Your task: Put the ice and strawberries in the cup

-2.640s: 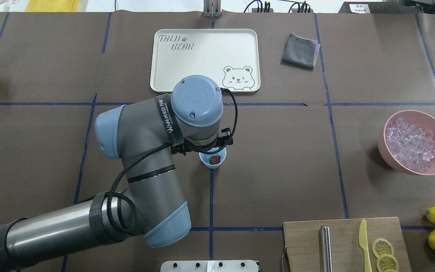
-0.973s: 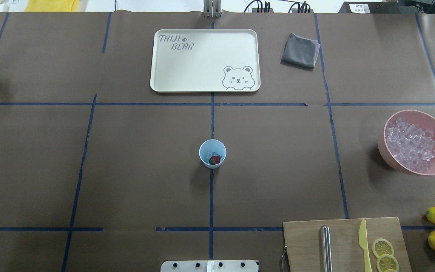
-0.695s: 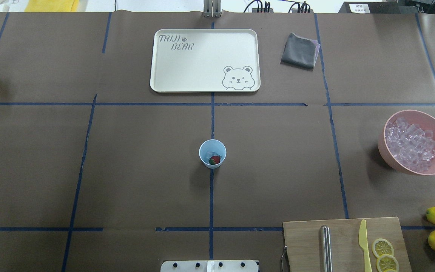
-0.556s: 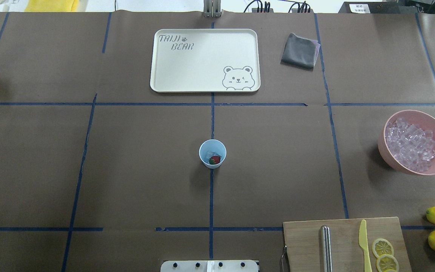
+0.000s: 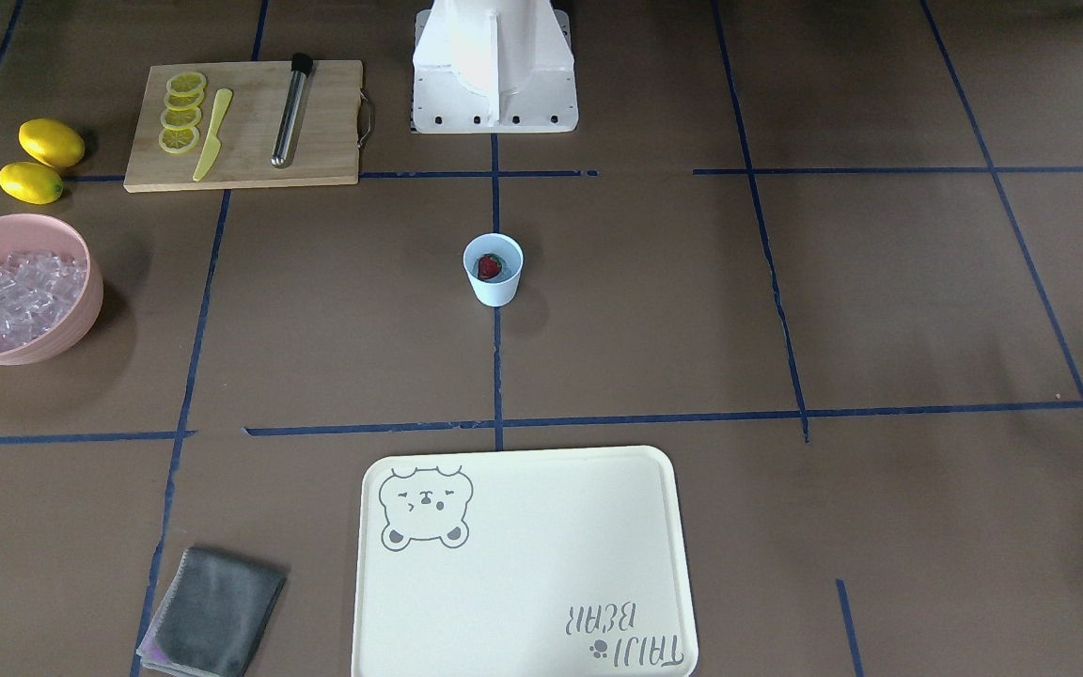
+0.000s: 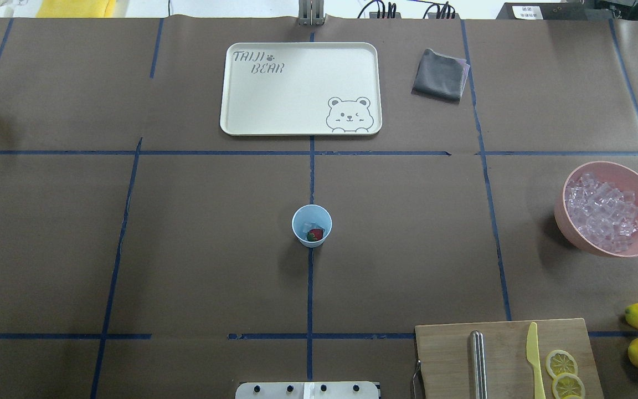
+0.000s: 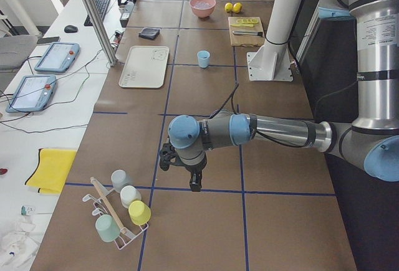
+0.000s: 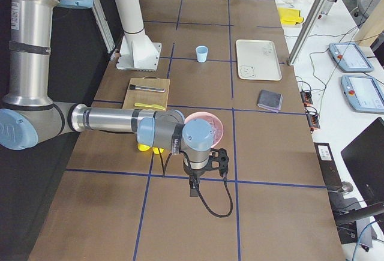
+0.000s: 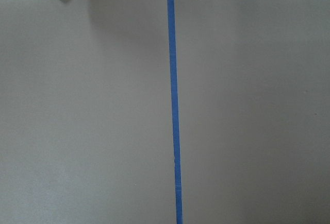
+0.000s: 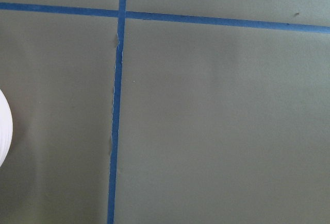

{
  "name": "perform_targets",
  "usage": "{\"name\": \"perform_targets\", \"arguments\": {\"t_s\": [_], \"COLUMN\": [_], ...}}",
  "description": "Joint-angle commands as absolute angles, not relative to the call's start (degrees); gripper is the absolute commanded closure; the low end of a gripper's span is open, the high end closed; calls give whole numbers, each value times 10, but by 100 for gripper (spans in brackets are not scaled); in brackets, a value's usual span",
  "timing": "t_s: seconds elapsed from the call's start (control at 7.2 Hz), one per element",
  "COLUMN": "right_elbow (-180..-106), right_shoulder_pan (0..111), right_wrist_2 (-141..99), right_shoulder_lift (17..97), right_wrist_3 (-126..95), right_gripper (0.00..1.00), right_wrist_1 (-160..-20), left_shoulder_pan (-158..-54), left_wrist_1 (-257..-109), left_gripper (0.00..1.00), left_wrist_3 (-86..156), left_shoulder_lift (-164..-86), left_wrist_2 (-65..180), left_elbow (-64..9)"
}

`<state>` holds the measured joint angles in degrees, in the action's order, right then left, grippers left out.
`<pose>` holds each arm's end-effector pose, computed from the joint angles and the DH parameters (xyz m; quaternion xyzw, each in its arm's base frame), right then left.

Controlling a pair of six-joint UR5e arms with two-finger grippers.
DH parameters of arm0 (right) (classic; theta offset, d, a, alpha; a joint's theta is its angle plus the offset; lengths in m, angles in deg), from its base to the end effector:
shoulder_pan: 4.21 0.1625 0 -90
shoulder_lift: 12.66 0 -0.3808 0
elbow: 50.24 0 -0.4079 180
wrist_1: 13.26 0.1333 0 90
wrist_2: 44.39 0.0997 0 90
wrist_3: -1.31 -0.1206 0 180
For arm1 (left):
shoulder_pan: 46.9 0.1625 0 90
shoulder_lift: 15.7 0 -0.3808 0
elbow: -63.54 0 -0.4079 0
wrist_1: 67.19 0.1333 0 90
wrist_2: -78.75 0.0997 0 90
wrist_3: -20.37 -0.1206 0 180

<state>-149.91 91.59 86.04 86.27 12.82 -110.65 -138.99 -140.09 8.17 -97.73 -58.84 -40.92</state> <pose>0.0990 -0.4293 0.6361 -0.0019 -0.3492 -0.0266 0.9367 -0.0601 -0.4336 0.5918 -0.0340 0.4091 0.0431 0.9108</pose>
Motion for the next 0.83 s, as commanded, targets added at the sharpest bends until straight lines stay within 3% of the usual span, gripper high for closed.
{"name": "perform_targets", "arguments": {"t_s": [0.0, 0.69], "right_elbow": [-1499, -1499], "right_shoulder_pan": [916, 916], "right_wrist_2": [860, 860], "right_shoulder_lift": [863, 861], "right_wrist_3": [128, 128], "right_gripper": [0, 0], "right_wrist_1": [-1106, -1106], "left_shoulder_pan": [-1390, -1390], "left_wrist_1": [-1410, -1506], "left_gripper": [0, 0], "left_wrist_3": [82, 93], "left_shoulder_lift": [-983, -957], "left_wrist_2": [-585, -581], "left_elbow": [-403, -379]}}
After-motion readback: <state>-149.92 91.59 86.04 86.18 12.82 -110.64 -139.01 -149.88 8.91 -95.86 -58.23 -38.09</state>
